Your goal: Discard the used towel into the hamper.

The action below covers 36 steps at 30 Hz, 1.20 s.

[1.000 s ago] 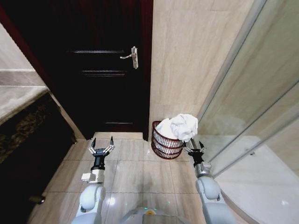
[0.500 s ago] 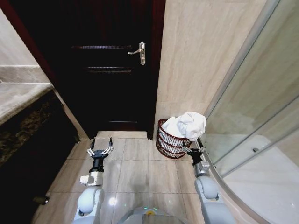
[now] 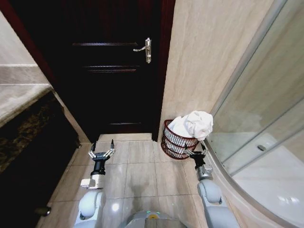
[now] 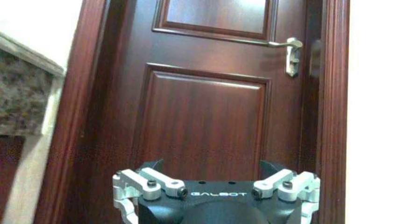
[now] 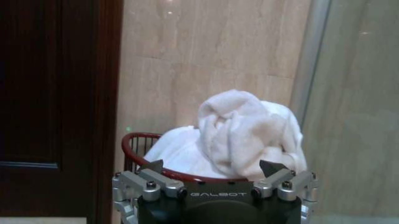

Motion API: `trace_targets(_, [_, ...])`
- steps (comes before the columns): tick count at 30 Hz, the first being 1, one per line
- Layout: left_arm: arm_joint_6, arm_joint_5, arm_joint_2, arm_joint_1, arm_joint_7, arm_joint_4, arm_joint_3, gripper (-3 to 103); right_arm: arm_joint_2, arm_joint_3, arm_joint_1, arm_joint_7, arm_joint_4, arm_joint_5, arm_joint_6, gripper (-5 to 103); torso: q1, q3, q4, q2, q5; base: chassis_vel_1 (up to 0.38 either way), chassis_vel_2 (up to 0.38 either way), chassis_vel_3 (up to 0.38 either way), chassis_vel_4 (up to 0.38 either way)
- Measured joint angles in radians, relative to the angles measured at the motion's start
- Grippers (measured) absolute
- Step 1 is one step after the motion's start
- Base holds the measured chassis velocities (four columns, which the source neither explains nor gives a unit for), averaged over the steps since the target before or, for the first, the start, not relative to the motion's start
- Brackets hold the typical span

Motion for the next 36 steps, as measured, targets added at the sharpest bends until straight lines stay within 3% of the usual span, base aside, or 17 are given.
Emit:
trace_targets(15, [-0.02,-0.002,-0.001,-0.018,0.0,0.025,0.01,100,0.016,0.005,-0.006,0.031,-0.003,-0.001,0.029,100,-0.009,-0.018,-0.0004,-0.027,0.0002,-0.038,-0.041,-0.127,-0.122])
trace_targets(21, [-0.02,-0.004,-0.001,-0.022,-0.001,0.028,0.014,100,-0.014,0.01,-0.004,0.031,-0.015,0.028,0.049,100,-0.009,-0.017,0.0,-0.027,0.0,-0.008,-0.007,0.002,0.002])
trace_targets(36, [-0.018,-0.013,0.013,-0.023,0.001,0.035,0.01,100,0.007,0.003,-0.013,0.031,-0.004,0.002,0.063,100,-0.007,-0.014,-0.0001,-0.022,0.0001,-0.108,0.104,0.107,-0.111])
